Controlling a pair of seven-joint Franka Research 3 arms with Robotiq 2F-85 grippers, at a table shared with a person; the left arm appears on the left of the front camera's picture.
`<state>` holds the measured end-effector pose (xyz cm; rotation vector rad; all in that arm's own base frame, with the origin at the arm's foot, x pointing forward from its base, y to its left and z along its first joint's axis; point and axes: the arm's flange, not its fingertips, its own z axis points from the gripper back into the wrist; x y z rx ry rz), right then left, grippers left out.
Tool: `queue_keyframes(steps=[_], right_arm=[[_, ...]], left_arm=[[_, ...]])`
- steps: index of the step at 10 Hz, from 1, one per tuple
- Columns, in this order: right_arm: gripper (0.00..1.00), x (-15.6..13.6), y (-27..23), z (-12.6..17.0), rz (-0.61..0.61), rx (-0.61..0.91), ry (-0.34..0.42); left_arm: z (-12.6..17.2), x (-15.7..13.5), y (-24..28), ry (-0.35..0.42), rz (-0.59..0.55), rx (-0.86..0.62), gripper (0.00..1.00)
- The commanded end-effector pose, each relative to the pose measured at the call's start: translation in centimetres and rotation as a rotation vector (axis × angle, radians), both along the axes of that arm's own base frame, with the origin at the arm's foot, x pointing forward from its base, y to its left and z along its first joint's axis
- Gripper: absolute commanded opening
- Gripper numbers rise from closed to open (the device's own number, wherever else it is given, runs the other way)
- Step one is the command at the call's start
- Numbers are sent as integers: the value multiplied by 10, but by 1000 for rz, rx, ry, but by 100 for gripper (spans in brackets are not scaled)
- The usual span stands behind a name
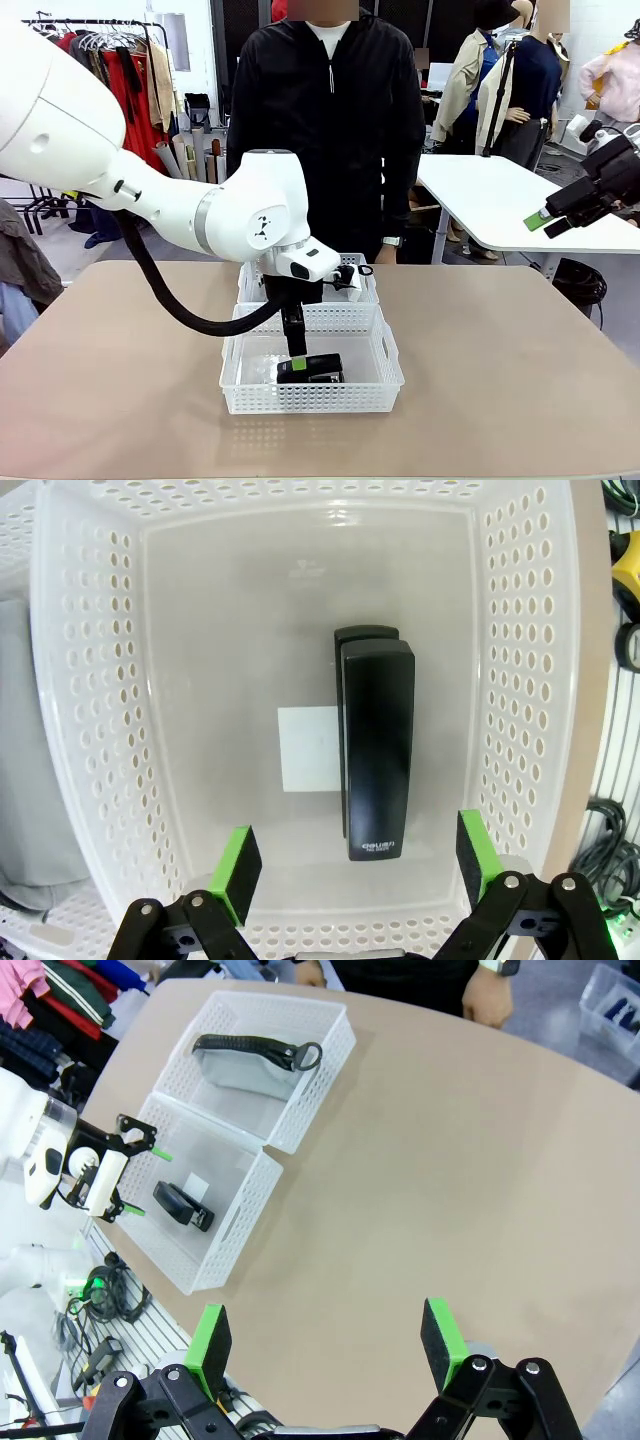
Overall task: Distribute items into two baskets.
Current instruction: Place the picked Stapler into the Organizing basket as instructed by the person.
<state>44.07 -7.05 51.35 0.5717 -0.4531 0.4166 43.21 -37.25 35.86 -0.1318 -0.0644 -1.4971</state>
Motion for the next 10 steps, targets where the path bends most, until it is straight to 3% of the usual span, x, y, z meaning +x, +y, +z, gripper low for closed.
queue_keyframes(steps=[1, 2, 10], right_arm=[[100, 0, 0, 1, 0, 3, -3], [100, 0, 0, 1, 0, 3, -3], [100, 0, 0, 1, 0, 3, -3]], left_arm=[[2, -6, 8, 34, -6, 22, 100], [0, 0, 0, 0, 0, 0, 100], [0, 0, 0, 0, 0, 0, 100]])
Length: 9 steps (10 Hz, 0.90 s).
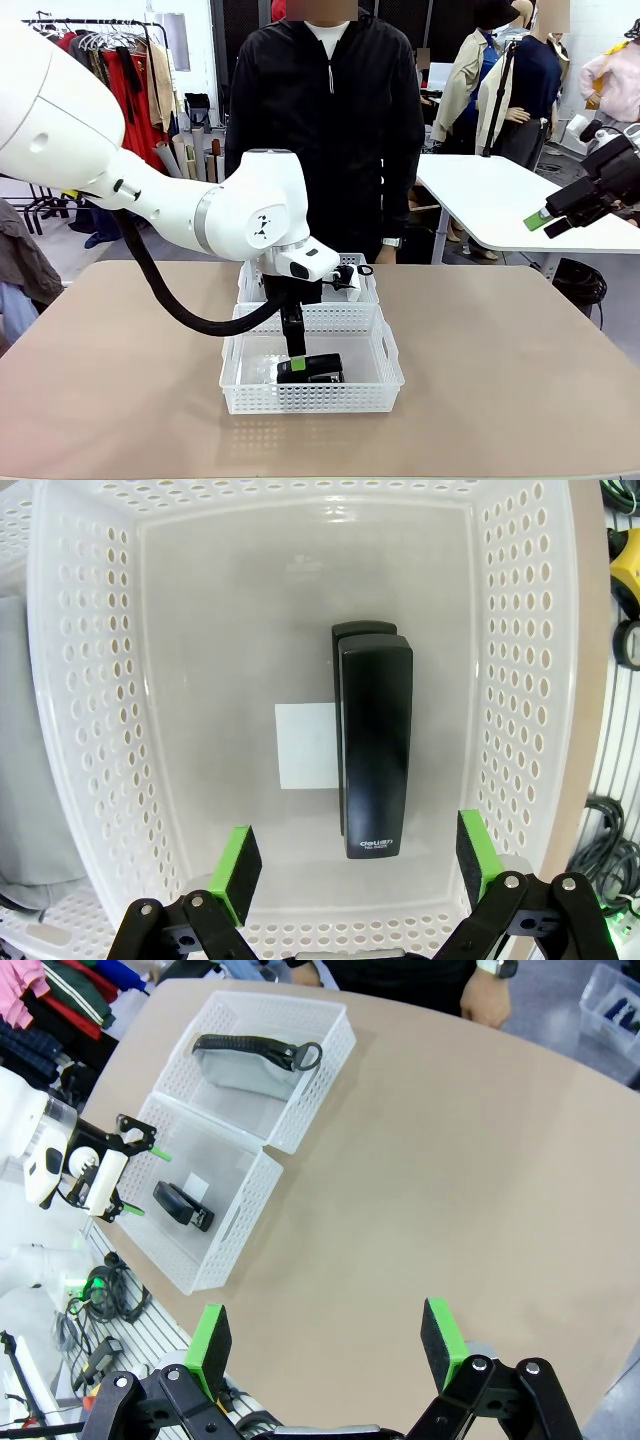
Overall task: Distribute items into two baskets.
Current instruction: Place the picked Stapler into the Organizing basket as instructed by the person.
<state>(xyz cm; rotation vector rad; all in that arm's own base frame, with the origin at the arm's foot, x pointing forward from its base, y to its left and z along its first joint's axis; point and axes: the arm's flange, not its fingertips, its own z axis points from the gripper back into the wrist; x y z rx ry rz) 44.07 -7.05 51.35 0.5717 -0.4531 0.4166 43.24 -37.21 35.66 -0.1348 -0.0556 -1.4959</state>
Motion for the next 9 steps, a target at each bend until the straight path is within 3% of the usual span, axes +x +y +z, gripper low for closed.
queue_keyframes(steps=[1, 3, 8, 9], right_arm=[[100, 0, 0, 1, 0, 3, -3], [100, 0, 0, 1, 0, 3, -3], [100, 0, 0, 1, 0, 3, -3], [100, 0, 0, 1, 0, 3, -3]], left_arm=[[2, 0, 0, -8, -1, -3, 100], [0, 0, 0, 0, 0, 0, 100], [74, 28, 79, -21, 163, -181, 100], [94, 26, 102, -55, 208, -254, 100]])
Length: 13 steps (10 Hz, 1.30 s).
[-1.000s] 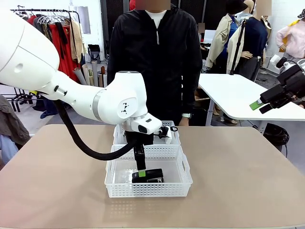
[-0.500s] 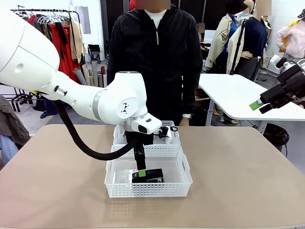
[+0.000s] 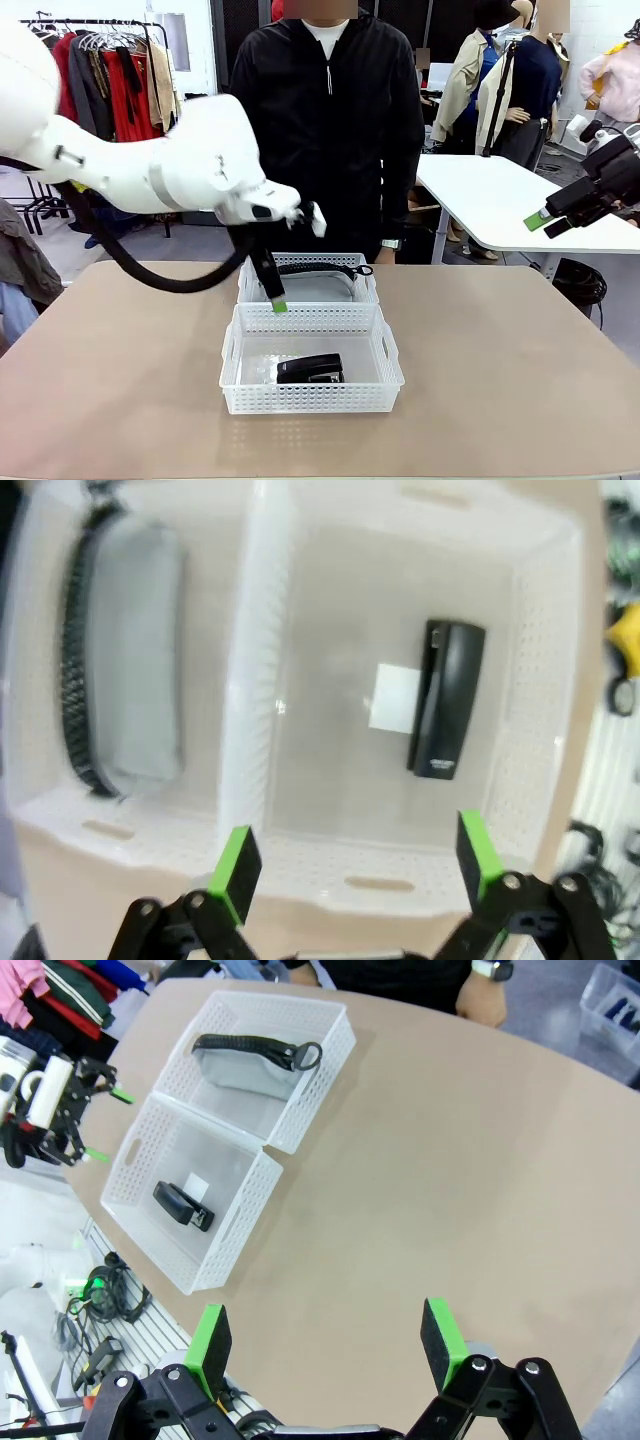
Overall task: Distribute items into two baskets.
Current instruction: Place the picked Stapler into the Organizing basket as instructed by the person.
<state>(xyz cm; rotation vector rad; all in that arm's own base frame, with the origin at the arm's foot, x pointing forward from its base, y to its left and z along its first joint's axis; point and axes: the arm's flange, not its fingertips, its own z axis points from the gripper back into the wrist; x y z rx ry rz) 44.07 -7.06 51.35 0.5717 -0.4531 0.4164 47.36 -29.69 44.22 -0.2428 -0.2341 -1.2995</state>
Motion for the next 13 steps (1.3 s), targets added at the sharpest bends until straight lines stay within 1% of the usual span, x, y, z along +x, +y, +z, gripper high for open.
queue_keyframes(steps=[1, 3, 5, 6, 7, 8, 9, 11, 13], right_arm=[[100, 0, 0, 1, 0, 3, -3], [100, 0, 0, 1, 0, 3, -3], [100, 0, 0, 1, 0, 3, -3], [100, 0, 0, 1, 0, 3, -3], [100, 0, 0, 1, 0, 3, -3], [100, 0, 0, 1, 0, 3, -3], [100, 0, 0, 1, 0, 3, -3], [100, 0, 0, 1, 0, 3, -3], [100, 0, 0, 1, 0, 3, -3]], left_arm=[[29, -19, 52, -64, 83, -100, 100], [53, -31, 107, -113, 210, -142, 100], [73, -47, 165, -135, 317, -221, 100], [78, -55, 187, -136, 367, -237, 100], [82, -67, 223, -140, 427, -302, 100], [84, -74, 247, -149, 474, -335, 100], [83, -78, 272, -140, 504, -404, 100], [73, -73, 313, -101, 553, -500, 100], [50, -71, 348, -93, 603, -576, 100]])
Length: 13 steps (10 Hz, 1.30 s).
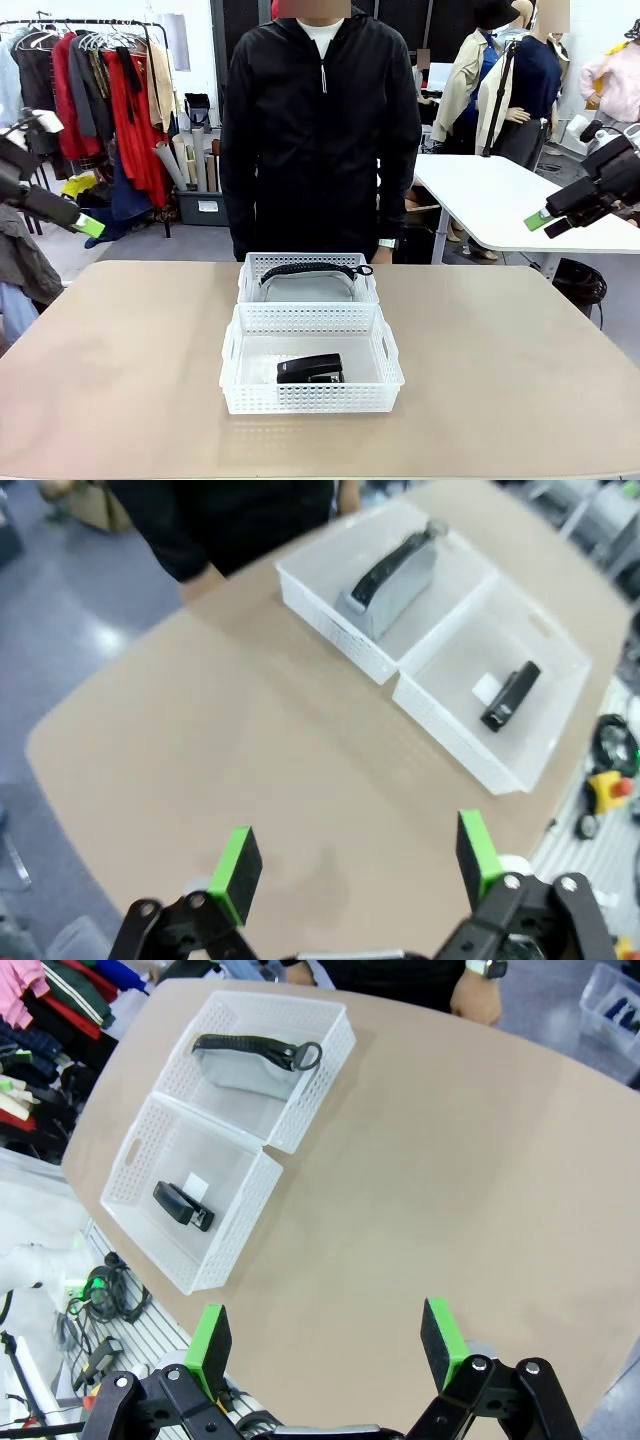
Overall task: Distribute items into two baskets.
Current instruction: Place the picked Stapler into the Organizing basket as instructed by the person.
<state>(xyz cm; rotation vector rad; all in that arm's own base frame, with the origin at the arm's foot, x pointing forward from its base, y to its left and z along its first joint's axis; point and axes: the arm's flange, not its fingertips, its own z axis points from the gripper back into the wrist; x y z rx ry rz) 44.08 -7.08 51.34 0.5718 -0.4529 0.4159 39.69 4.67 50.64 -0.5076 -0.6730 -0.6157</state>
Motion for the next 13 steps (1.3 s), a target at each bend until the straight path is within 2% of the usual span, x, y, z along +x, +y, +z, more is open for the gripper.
queue_keyframes(steps=[1, 3, 6, 9, 10, 13], right_arm=[[100, -1, 0, 1, 1, 3, -4], [100, -1, 0, 1, 1, 3, -4], [100, -1, 0, 1, 1, 3, -4], [100, -1, 0, 1, 1, 3, -4], [100, -1, 0, 1, 1, 3, -4], [100, -1, 0, 1, 1, 3, -4]], left_arm=[[-22, 7, 15, -33, -15, -87, 100], [-28, 13, 22, -63, -19, -138, 100], [-16, 9, 42, -106, -5, -171, 100], [-14, 14, 42, -86, -32, -160, 100], [-11, 6, 43, -79, 5, -158, 100], [-11, 6, 43, -79, 5, -158, 100]])
